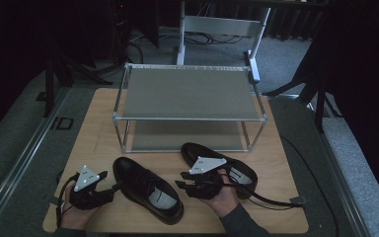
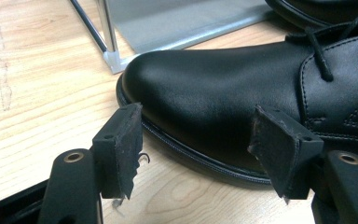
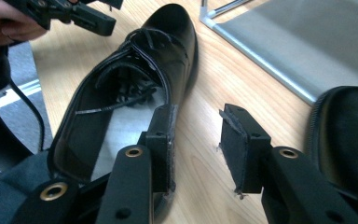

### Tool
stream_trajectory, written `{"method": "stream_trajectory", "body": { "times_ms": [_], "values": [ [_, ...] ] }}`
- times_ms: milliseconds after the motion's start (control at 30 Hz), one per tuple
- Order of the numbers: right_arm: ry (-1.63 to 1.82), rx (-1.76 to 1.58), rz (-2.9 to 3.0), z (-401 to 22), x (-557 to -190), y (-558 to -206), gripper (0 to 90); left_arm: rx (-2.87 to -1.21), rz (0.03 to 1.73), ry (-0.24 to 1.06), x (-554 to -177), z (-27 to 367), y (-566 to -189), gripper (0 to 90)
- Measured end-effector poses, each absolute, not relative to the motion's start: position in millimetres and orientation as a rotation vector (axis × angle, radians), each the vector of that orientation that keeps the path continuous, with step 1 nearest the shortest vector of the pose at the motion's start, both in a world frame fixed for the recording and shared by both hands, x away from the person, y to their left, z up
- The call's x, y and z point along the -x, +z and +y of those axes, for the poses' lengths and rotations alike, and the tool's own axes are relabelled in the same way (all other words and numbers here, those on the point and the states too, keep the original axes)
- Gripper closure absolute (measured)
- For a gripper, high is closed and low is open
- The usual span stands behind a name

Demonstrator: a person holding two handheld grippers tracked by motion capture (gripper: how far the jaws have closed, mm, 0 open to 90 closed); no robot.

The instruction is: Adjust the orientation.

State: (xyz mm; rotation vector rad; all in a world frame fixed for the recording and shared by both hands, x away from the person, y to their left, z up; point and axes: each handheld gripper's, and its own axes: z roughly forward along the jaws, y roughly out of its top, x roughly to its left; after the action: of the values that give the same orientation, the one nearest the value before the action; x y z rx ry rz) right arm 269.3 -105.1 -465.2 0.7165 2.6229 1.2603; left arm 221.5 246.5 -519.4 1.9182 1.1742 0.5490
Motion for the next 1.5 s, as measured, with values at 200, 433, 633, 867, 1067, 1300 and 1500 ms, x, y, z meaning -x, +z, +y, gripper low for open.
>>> {"method": "stream_trajectory", "body": {
  "times_ms": [200, 433, 633, 867, 1067, 1300, 1500],
  "values": [
    [1.22, -0.647, 2.679, -86, -265, -472, 63.3, -1.931, 1.172, 0.542, -222, 244, -521, 35.4],
    [1.138, -0.7, 2.744, -69, -274, -488, 66.7, -1.929, 1.169, 0.54, -222, 245, -522, 35.4],
    [1.142, -0.747, 2.75, -65, -278, -490, 85.6, -1.935, 1.166, 0.543, -222, 244, -522, 35.4],
    [1.094, -0.759, 2.698, -81, -272, -483, 86.2, -1.925, 1.163, 0.543, -221, 245, -521, 35.4],
    [1.076, -0.814, 2.659, -114, -271, -479, 86.2, -1.938, 1.142, 0.538, -221, 239, -520, 35.4],
    [1.041, -0.861, 2.581, -151, -268, -471, 86.1, -1.992, 1.076, 0.494, -227, 219, -522, 35.9],
    [1.029, -0.884, 2.542, -173, -267, -467, 86.1, -2.078, 0.98, 0.428, -235, 187, -528, 35.9]
  ]
}}
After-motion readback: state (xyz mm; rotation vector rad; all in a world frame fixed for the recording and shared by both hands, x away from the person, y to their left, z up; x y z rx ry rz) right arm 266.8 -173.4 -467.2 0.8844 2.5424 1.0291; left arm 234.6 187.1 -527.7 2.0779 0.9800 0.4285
